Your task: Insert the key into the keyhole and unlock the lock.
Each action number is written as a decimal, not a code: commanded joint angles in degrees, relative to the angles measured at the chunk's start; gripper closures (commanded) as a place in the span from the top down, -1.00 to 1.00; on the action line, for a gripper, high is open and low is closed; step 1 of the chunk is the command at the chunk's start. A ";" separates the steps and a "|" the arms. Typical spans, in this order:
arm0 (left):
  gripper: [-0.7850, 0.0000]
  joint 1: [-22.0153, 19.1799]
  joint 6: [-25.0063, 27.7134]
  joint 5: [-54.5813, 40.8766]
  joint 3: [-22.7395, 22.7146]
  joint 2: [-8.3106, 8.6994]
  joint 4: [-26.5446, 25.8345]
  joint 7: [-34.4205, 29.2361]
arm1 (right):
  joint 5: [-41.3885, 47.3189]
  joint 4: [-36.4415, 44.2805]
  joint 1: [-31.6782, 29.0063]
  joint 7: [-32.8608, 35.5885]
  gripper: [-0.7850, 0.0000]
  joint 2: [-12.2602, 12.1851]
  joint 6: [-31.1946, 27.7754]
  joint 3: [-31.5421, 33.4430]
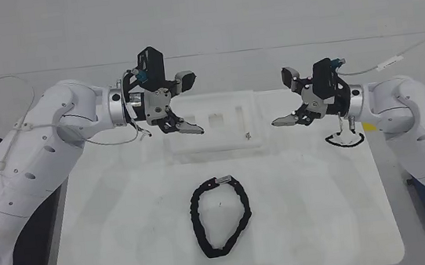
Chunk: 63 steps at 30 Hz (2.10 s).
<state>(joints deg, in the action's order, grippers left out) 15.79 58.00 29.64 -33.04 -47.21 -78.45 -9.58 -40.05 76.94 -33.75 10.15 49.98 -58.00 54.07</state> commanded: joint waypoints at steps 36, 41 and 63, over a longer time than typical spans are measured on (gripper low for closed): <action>1.00 0.00 0.00 0.00 0.00 0.00 0.00 0.00 | 9.19 2.43 -2.66 13.49 1.00 3.54 27.56 -6.72; 1.00 0.00 0.00 0.00 0.00 0.00 0.00 0.00 | 14.13 3.65 -1.68 21.72 1.00 5.45 38.61 -9.94; 1.00 0.00 0.00 0.00 0.00 0.00 0.00 0.00 | 13.38 0.43 1.64 33.95 1.00 12.57 57.28 -20.04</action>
<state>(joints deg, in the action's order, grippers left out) 15.79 58.00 29.64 -33.04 -47.21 -78.45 -9.58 -26.43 77.73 -32.32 44.00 62.33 -1.02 34.20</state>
